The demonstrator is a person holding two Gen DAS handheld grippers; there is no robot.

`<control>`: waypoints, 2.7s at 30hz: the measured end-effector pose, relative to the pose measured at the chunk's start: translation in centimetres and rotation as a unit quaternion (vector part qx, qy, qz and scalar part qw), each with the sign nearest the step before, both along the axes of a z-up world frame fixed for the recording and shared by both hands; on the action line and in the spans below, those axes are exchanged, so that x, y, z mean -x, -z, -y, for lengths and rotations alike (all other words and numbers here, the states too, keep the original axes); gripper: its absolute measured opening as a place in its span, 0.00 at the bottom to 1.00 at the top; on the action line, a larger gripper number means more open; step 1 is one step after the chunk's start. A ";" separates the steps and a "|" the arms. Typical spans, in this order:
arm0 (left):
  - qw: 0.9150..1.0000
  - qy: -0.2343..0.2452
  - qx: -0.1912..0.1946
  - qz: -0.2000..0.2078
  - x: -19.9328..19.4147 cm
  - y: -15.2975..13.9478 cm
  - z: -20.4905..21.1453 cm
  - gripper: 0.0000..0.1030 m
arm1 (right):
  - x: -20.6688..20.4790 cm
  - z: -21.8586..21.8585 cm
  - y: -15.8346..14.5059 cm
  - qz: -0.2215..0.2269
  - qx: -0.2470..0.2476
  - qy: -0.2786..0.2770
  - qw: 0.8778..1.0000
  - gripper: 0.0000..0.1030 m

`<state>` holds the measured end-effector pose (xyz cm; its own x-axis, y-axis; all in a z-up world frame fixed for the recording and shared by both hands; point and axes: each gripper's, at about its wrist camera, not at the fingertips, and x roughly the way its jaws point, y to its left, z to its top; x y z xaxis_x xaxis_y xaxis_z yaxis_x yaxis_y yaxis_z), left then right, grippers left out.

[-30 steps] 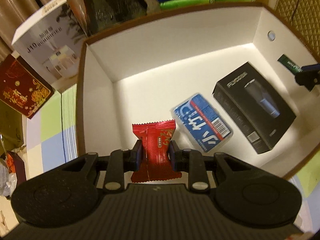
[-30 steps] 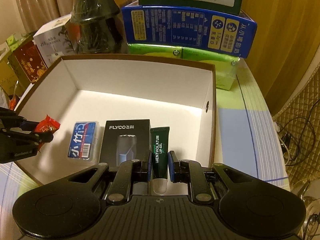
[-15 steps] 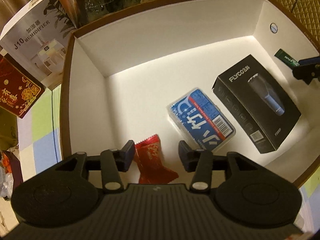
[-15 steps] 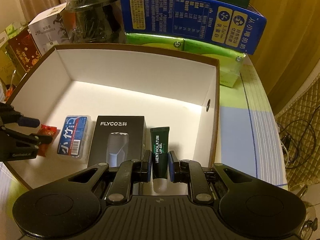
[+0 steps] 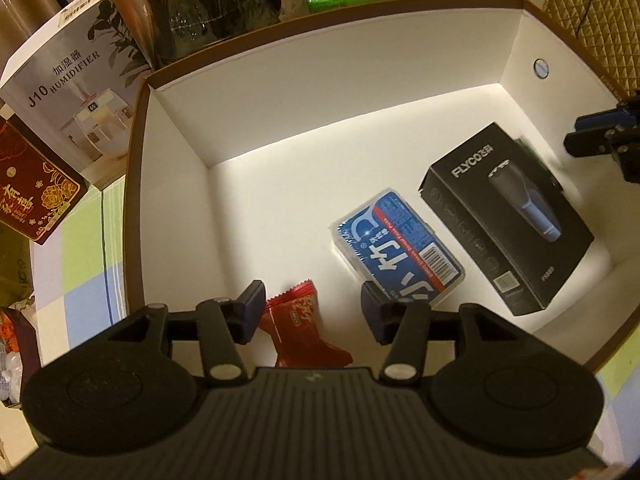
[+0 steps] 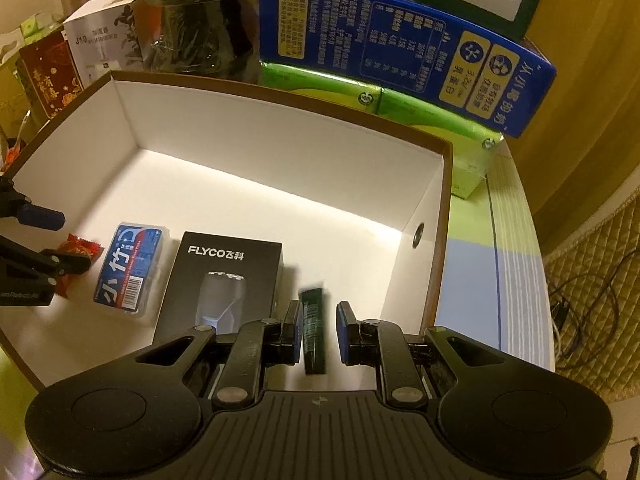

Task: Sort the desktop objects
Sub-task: 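Lower the candy packet into the box and open the left tool while the right tool lowers the lip gel, then withdraw both tools from the box back toward the remaining items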

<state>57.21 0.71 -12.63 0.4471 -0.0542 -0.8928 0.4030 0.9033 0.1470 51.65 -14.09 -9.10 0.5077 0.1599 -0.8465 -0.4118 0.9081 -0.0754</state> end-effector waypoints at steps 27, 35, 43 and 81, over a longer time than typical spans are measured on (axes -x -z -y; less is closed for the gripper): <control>0.992 -0.065 0.034 0.107 7.5 -8.6 -2.7 0.91 | 9.2 1.9 -5.0 0.047 -0.118 -0.002 0.992 0.98; 0.987 -0.079 0.050 0.127 10.8 -10.4 -3.6 0.94 | 11.8 2.5 -6.3 0.057 -0.134 0.007 0.989 0.98; 0.985 -0.085 0.052 0.140 14.7 -11.4 -4.4 0.97 | 14.8 3.2 -7.4 0.068 -0.149 0.008 0.986 0.98; 0.987 -0.102 0.055 0.110 30.0 -10.9 -2.2 0.99 | 28.0 4.7 -7.4 0.041 -0.153 -0.045 0.986 0.98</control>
